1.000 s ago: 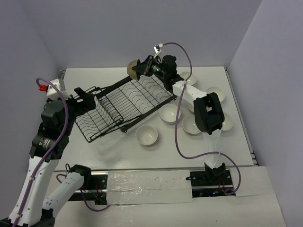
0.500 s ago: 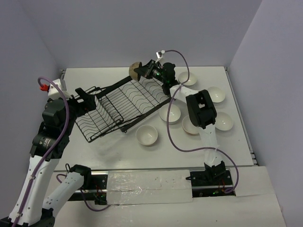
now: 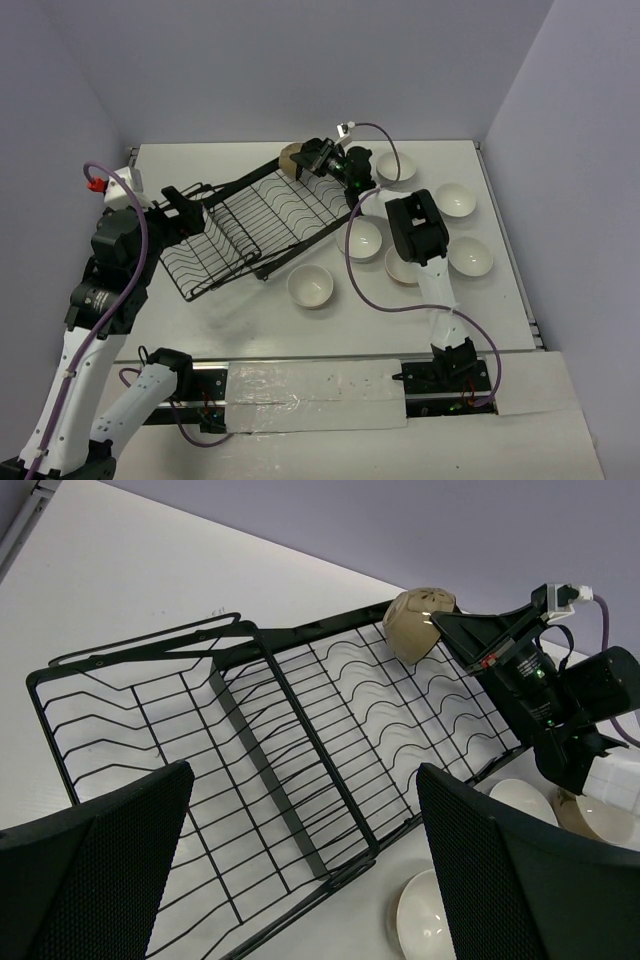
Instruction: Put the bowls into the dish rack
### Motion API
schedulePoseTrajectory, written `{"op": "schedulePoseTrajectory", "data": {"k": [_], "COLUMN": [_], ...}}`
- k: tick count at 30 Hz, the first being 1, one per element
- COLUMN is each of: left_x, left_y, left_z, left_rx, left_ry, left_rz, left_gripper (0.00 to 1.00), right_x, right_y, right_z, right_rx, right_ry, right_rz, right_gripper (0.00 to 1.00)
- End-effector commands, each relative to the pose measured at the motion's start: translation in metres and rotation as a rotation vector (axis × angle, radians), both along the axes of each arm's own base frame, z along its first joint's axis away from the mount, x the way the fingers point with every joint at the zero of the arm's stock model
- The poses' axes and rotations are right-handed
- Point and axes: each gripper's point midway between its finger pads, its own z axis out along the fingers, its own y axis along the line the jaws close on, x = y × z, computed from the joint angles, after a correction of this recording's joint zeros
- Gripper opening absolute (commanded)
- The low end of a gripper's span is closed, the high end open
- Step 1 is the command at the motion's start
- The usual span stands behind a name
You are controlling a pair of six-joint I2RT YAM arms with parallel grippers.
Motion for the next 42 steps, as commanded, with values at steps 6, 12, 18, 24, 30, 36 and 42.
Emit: {"op": "schedulePoseTrajectory", "data": {"k": [6,12,18,24,30,36,42], "left_x": [0.002,0.002,0.001,0.001,0.002,0.001,-0.001], "left_y": [-0.005,-0.005,-0.004,-0.003,-0.002,-0.002,0.0], "left_z": [-0.002,-0.002,-0.002,-0.003,-0.004,-0.005,-0.003], "left_rx": [-0.003,0.001,0.007,0.007,0.012,0.012,0.013], "left_ry": [0.003,0.008,0.012,0.016,0.02,0.02,0.02], "left_rz": [-0.02,-0.021,-0.017,-0.014,-0.012,-0.01,-0.003], "left_gripper": [0.99,0.99,0.99,0.99,0.99,0.99,0.99], "right_x": [0.012,0.015,0.019,0.023,0.025,0.024,0.025], "right_y": [-0.014,-0.015,-0.017,-0.02,-0.023,-0.02,-0.028], "right_z": [0.072,0.071,0.063,0.051,0.039,0.021,0.021], "right_rx": [0.164,0.204,0.224,0.204,0.15,0.141,0.137], "right_ry": [-0.204,-0.202,-0.178,-0.135,-0.09,-0.041,-0.025], "right_rz": [-0.042,-0.037,-0.054,-0.085,-0.122,-0.1,-0.161], "right_gripper": [0.0,0.0,0.0,0.0,0.0,0.0,0.0]}}
